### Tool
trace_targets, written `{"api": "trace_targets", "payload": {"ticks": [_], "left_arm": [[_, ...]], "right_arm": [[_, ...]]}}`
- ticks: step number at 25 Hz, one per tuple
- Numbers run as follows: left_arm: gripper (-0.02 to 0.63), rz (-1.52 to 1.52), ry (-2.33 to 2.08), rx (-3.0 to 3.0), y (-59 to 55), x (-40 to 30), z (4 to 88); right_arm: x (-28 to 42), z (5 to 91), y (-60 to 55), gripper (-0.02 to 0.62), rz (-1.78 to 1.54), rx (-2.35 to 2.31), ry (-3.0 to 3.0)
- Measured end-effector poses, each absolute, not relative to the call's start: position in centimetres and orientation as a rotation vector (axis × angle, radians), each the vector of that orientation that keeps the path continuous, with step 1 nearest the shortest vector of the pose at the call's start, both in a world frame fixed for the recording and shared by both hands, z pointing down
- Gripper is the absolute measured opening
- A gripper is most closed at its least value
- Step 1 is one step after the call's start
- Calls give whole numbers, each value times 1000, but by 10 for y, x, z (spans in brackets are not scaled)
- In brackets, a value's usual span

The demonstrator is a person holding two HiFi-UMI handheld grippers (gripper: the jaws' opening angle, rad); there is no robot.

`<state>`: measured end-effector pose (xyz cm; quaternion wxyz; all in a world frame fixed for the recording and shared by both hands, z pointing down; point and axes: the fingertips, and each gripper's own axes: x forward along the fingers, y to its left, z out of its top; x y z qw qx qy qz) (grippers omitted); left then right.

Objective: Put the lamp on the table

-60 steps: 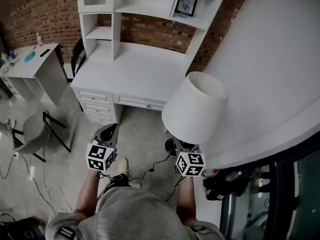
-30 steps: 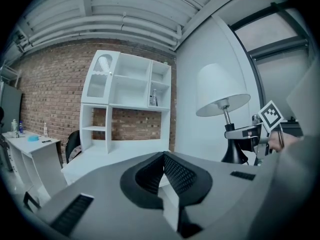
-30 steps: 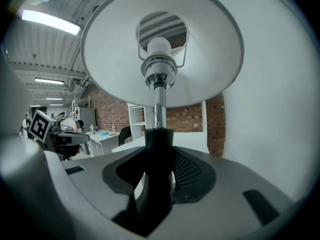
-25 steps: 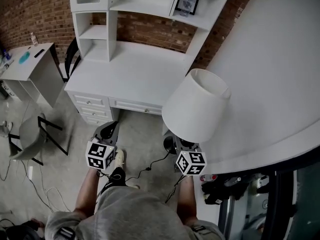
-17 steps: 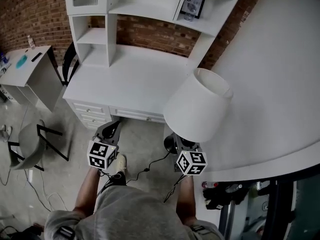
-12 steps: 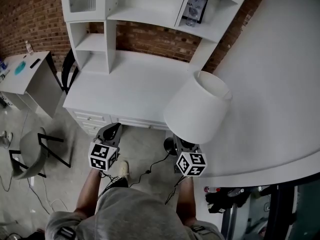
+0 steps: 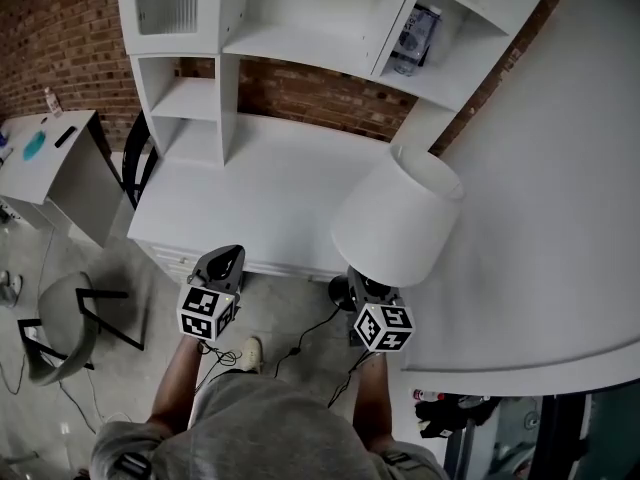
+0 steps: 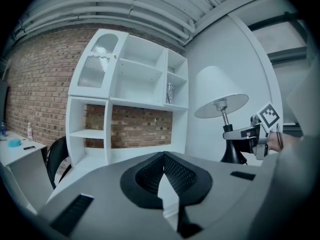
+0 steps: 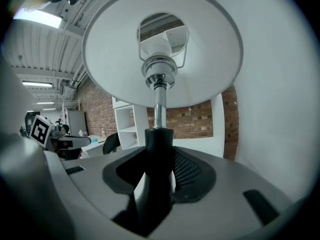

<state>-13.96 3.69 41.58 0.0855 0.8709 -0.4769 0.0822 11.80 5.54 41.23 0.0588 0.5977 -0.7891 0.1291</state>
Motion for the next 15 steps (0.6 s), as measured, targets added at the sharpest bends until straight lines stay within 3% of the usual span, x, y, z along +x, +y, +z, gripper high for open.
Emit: {"api": "trace_targets", "payload": {"ticks": [15], "left_arm": [[6,251,-1353,2588,-44,-164,446]], "right_arm": [[79,428,-23,164,392,1806,-2371]]}}
